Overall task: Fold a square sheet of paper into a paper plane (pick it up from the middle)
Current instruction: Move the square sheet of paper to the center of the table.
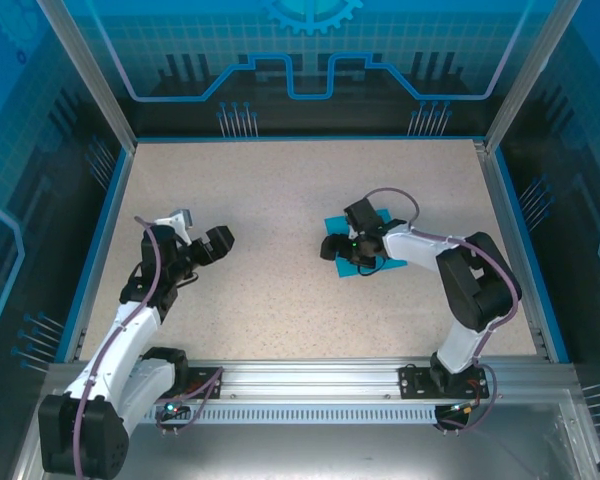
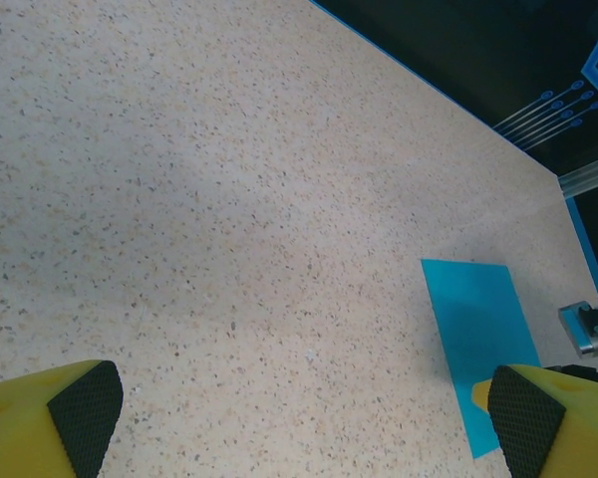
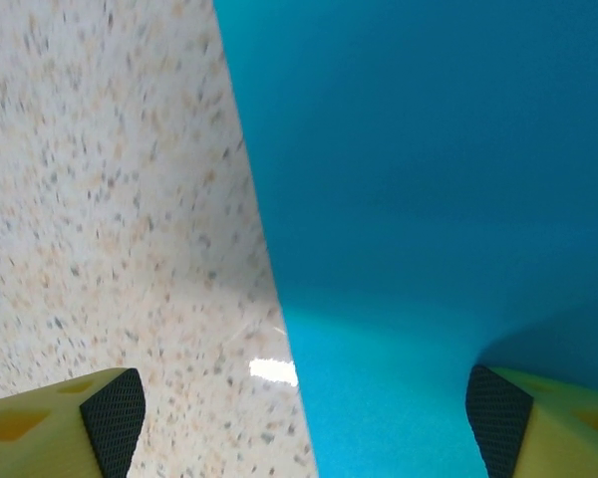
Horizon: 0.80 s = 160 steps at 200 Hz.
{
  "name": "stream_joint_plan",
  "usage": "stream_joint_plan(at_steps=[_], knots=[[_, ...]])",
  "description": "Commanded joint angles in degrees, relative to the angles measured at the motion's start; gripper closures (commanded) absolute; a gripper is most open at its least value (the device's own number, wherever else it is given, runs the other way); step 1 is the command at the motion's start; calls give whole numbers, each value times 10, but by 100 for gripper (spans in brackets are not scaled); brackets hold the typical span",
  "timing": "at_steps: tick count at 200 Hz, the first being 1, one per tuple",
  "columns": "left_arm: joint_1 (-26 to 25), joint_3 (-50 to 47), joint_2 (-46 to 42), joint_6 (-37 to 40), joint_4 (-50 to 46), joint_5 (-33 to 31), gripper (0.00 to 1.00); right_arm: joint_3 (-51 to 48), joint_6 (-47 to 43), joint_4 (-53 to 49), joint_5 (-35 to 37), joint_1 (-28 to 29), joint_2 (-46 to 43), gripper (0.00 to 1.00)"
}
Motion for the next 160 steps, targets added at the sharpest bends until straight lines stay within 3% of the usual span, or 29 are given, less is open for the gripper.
stream_joint_plan(at_steps=[1, 31, 72, 122, 160], knots=[[4, -5, -11, -8, 2, 36, 1, 46, 0, -66, 85, -4, -21, 11], [4, 1, -5, -18, 8, 37, 2, 85, -33, -57, 38, -56, 23, 11], [4, -1, -8, -26, 14, 47, 1, 92, -21, -54, 7, -79, 69, 12], [4, -4, -12, -53, 5, 50, 1, 14, 19, -17, -5, -38, 65, 13], [4, -19, -30, -68, -4, 60, 1, -29, 55, 3, 18, 33, 49, 13]])
